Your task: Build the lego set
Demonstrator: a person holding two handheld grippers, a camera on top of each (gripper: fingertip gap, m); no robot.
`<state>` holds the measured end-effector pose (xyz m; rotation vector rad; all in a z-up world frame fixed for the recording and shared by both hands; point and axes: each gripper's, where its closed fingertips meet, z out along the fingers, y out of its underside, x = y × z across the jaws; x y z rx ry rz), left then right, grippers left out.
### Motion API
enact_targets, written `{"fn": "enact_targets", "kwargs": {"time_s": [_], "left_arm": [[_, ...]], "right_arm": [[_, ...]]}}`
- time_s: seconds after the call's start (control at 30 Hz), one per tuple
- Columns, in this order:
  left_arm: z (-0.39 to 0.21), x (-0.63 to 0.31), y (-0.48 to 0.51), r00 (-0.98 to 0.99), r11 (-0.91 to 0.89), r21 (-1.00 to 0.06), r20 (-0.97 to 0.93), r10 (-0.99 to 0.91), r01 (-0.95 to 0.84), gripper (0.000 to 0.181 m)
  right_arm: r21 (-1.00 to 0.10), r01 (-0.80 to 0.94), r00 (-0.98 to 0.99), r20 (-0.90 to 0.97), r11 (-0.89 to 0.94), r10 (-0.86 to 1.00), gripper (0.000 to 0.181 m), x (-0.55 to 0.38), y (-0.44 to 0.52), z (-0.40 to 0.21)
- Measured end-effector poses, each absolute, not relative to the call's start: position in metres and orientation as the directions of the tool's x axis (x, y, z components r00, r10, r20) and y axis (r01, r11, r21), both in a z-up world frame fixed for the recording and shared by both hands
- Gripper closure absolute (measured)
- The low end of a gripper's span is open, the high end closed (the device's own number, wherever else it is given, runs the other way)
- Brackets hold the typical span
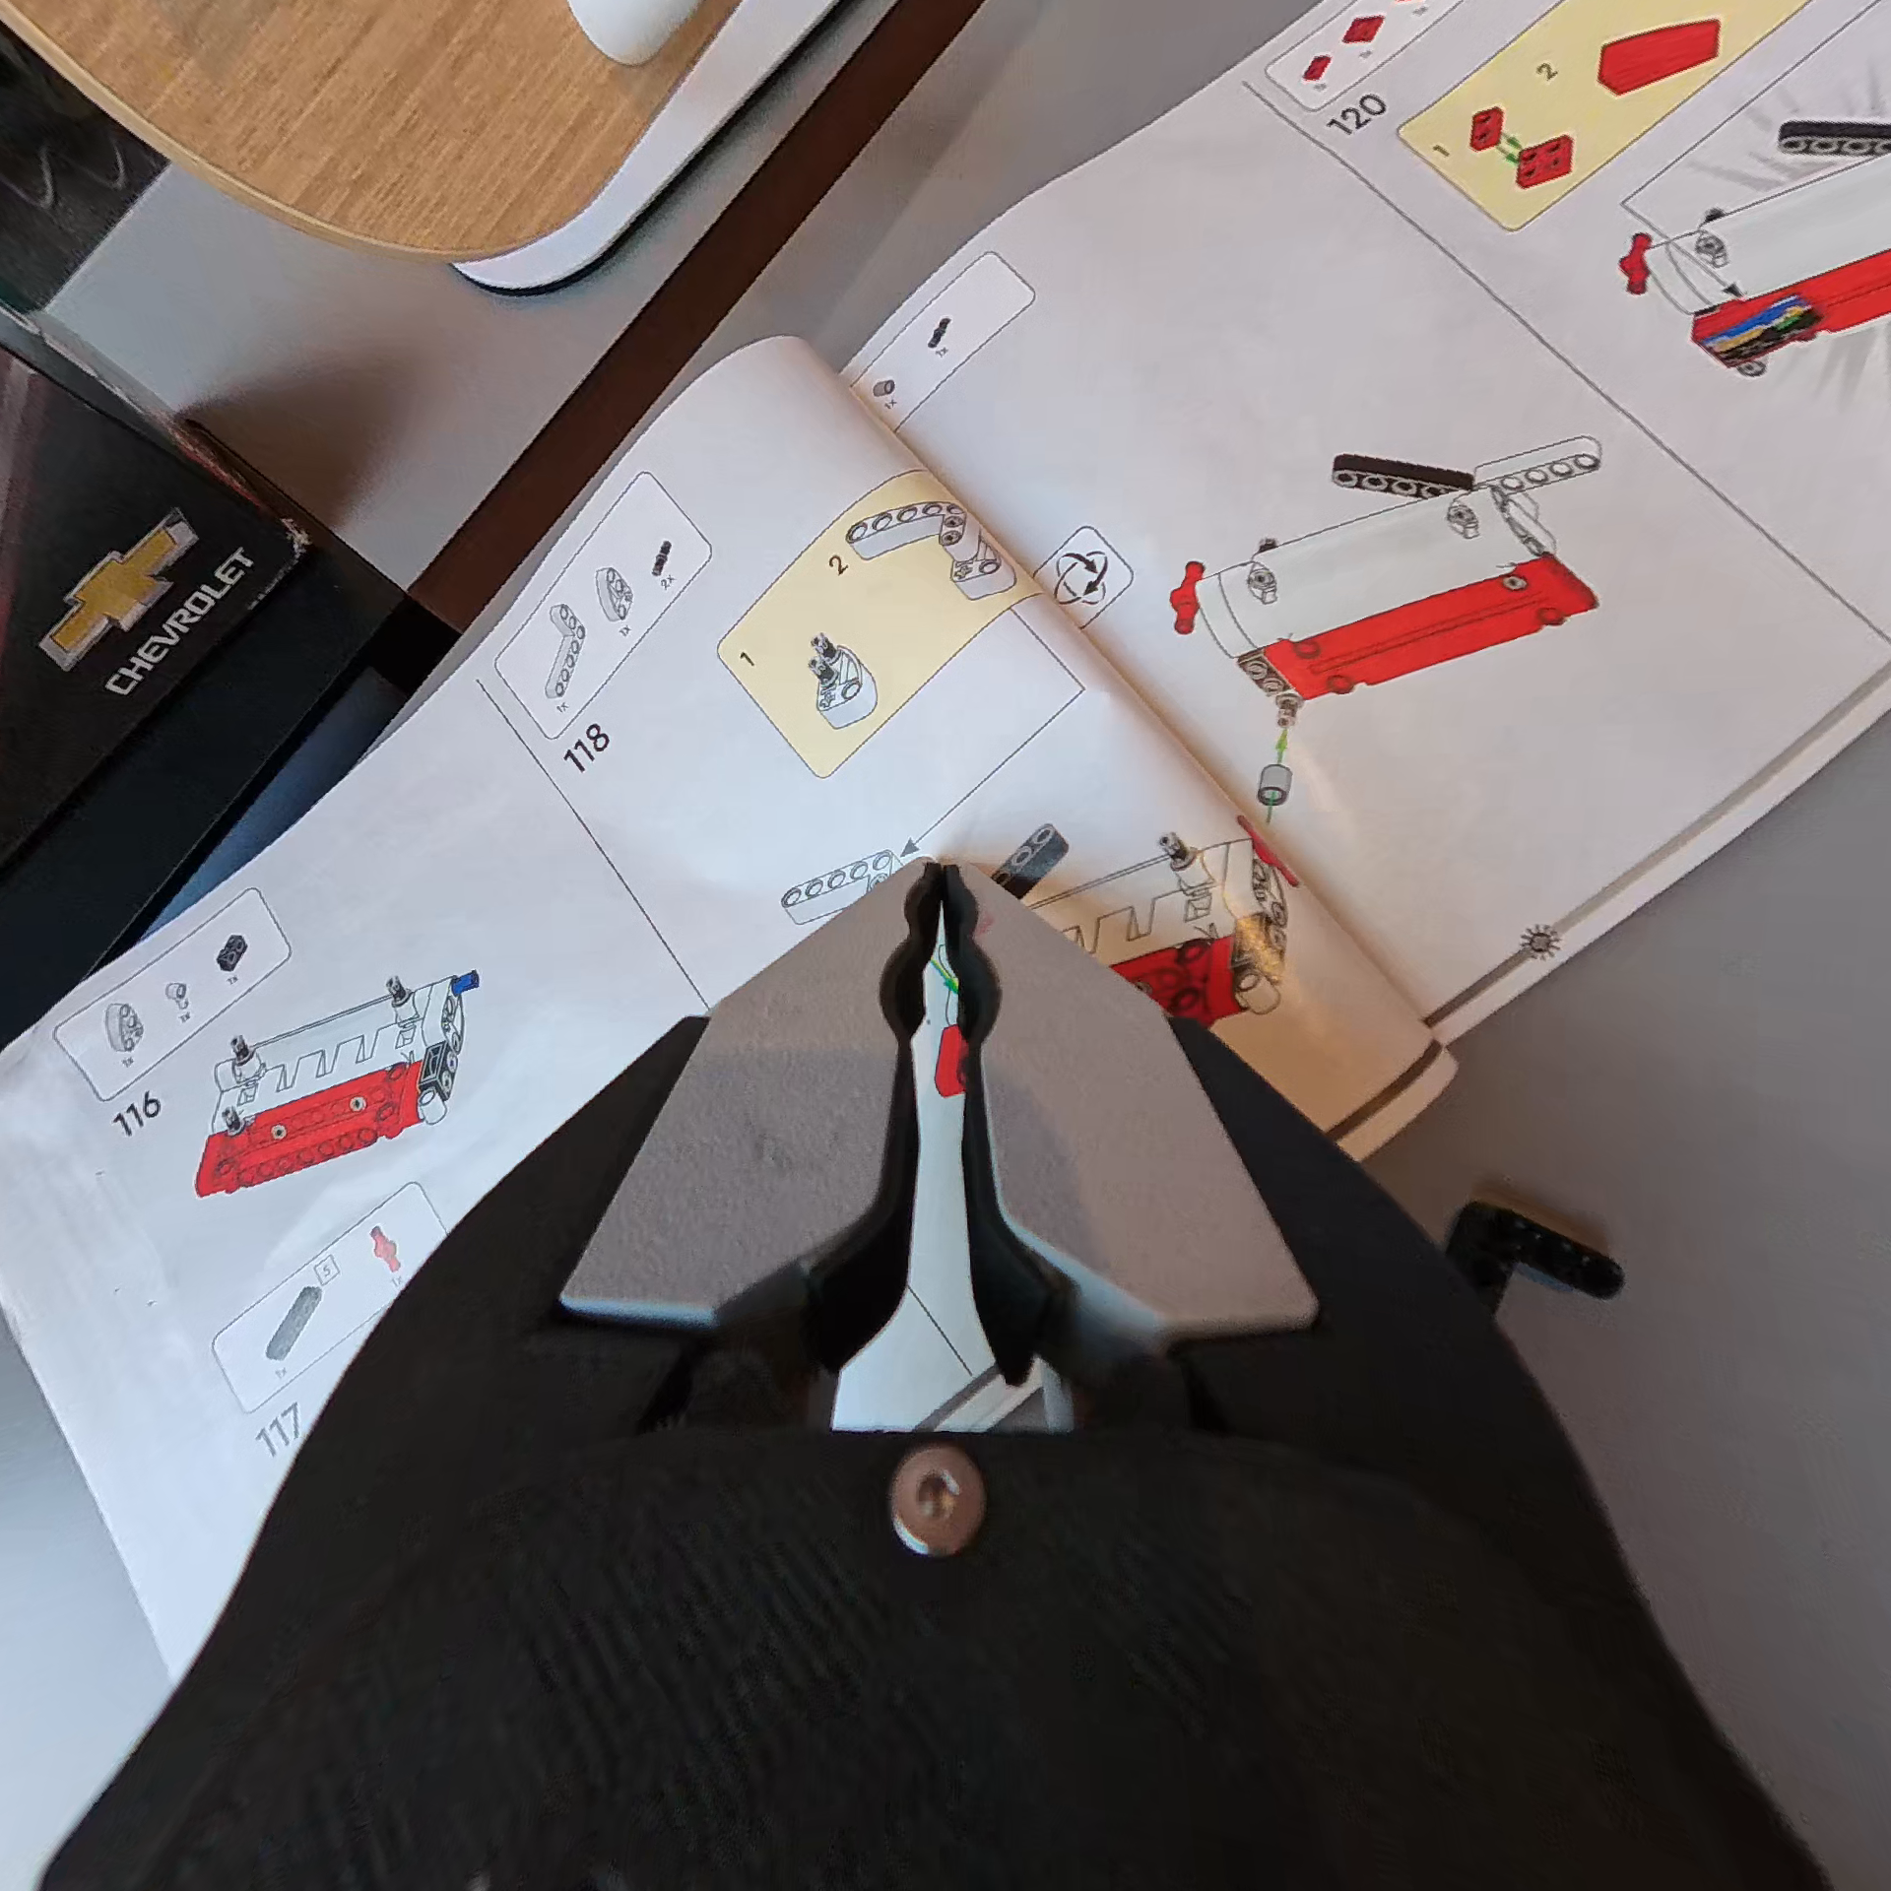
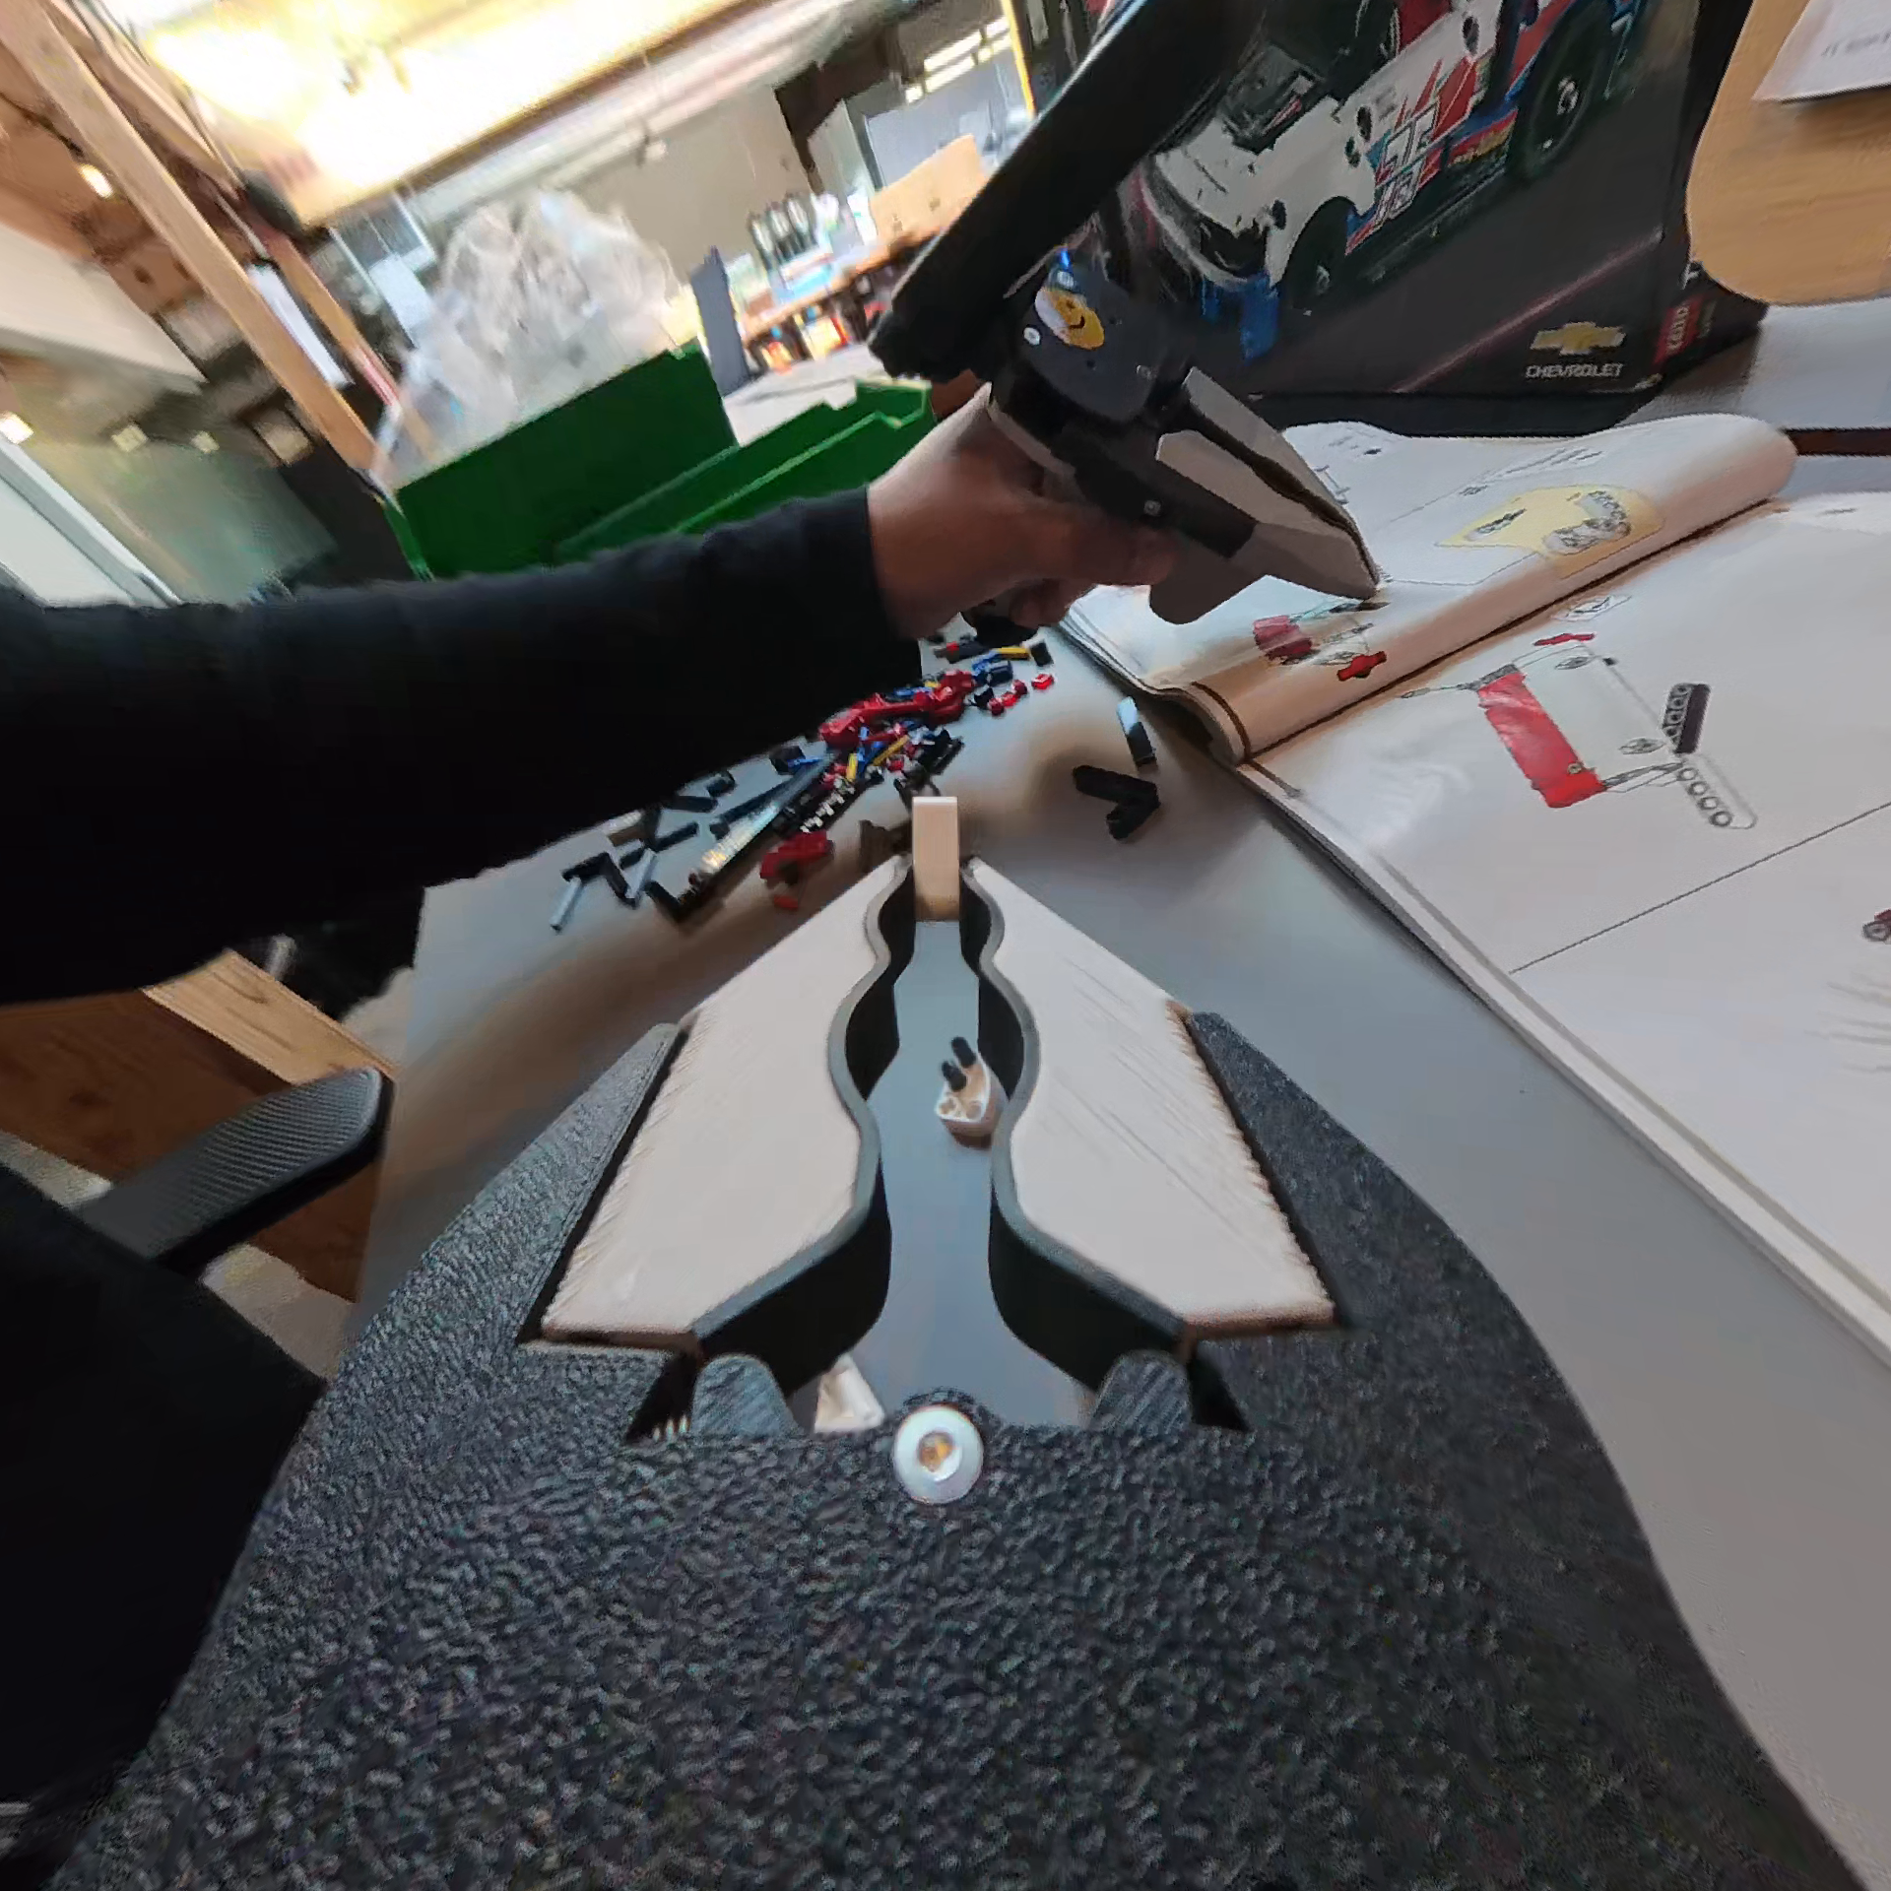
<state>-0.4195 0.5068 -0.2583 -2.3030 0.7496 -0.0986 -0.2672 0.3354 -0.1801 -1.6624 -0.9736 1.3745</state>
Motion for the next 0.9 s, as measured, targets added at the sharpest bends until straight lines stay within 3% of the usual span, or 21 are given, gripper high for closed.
{"fn": "enact_targets", "kwargs": {"time_s": [0.23,0.53,0.73,0.9], "left_arm": [[-0.257,-0.419,0.507,0.833,-0.576,-0.656,-0.153,-0.531,-0.488,0.181],[-0.256,-0.421,0.503,0.839,-0.586,-0.639,-0.186,-0.512,-0.499,0.181],[-0.246,-0.426,0.469,0.822,-0.622,-0.56,-0.22,-0.526,-0.547,0.175],[-0.221,-0.4,0.41,0.785,-0.578,-0.585,-0.177,-0.594,-0.569,0.166]], "right_arm": [[-0.719,-0.017,-0.032,-0.694,-0.695,0.719,0.174,-0.266,0.336,-0.163],[-0.574,-0.001,-0.134,-0.811,-0.819,0.569,0.174,-0.273,0.327,-0.164],[-0.542,-0.012,-0.14,-0.831,-0.84,0.538,0.174,-0.27,0.328,-0.166],[-0.528,-0.01,-0.154,-0.838,-0.849,0.523,0.174,-0.272,0.326,-0.164]]}}
